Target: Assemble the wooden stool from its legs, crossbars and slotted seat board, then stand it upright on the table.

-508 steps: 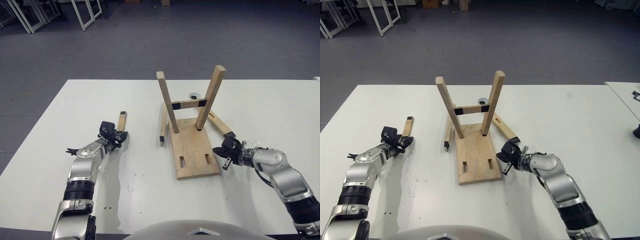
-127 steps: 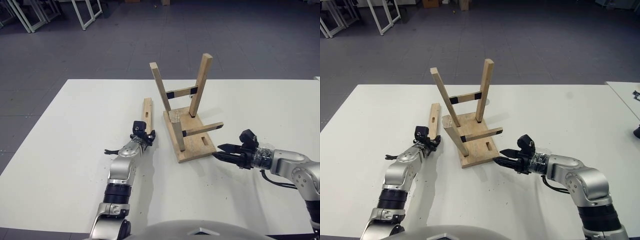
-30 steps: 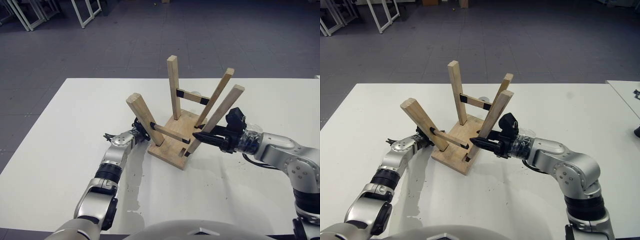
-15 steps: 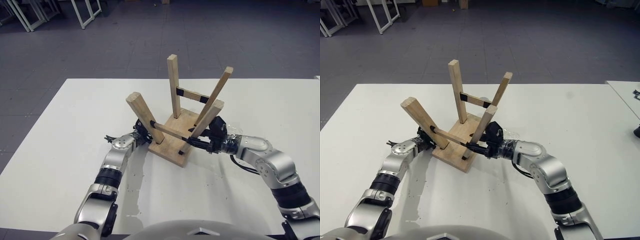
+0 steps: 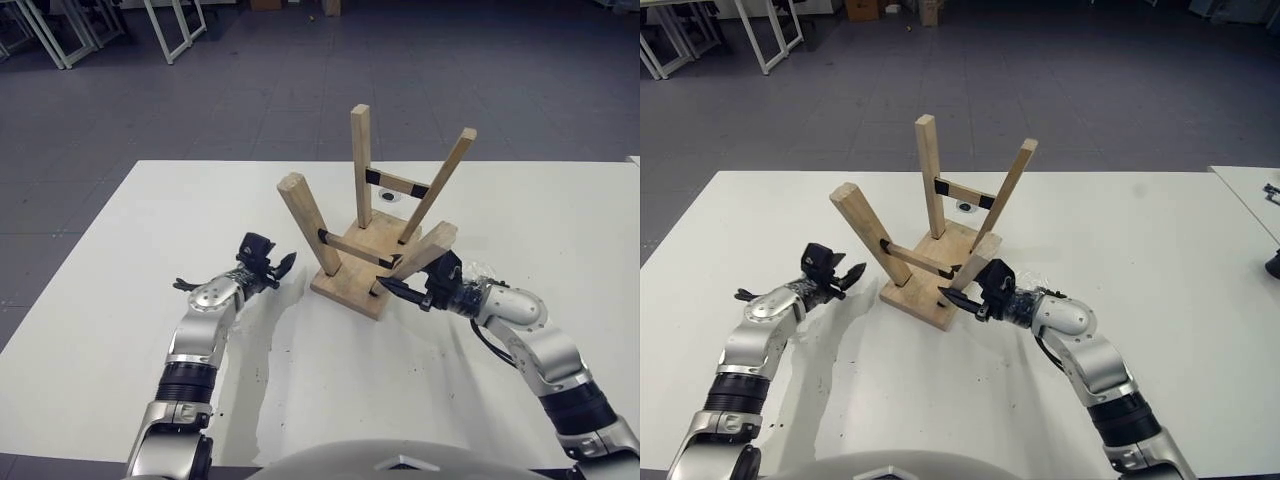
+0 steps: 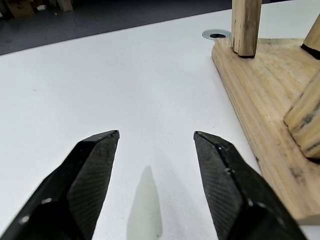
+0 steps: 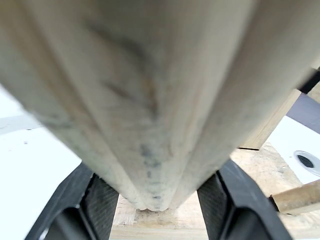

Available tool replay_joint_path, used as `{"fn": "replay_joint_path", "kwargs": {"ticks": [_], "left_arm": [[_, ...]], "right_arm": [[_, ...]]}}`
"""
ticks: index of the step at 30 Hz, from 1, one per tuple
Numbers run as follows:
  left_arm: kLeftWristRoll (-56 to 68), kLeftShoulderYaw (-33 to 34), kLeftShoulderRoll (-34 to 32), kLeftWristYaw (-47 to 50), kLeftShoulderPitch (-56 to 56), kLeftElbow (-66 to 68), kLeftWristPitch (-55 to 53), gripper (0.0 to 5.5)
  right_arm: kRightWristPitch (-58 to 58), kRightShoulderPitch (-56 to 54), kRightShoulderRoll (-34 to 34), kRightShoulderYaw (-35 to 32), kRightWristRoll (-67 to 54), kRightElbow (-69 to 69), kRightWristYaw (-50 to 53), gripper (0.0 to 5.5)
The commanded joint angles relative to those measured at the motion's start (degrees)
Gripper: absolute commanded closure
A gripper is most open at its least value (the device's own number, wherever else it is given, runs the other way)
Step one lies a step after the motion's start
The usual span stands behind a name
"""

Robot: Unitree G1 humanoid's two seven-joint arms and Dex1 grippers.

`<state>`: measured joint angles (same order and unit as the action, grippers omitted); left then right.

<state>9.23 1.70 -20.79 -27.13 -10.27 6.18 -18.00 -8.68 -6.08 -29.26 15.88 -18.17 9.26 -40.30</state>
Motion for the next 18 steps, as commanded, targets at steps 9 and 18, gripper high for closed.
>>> {"fn": "replay_joint_path", "kwargs": {"ticks": [9,18], "left_arm": [[10.96,5.96,-5.1,3.57,-28.7,-29.37,-8.04,2.73],[-3.21,-21.93,-5.45,-0.86,-18.18,-24.06,-7.6,2.73]], "right_arm": [[-12.2,-0.01,-1.74,1.81,7.25,-4.85,5.08,3.49],[-16.63,-2.37,-0.88,1.95,5.63,-6.35,4.84,3.49]]}}
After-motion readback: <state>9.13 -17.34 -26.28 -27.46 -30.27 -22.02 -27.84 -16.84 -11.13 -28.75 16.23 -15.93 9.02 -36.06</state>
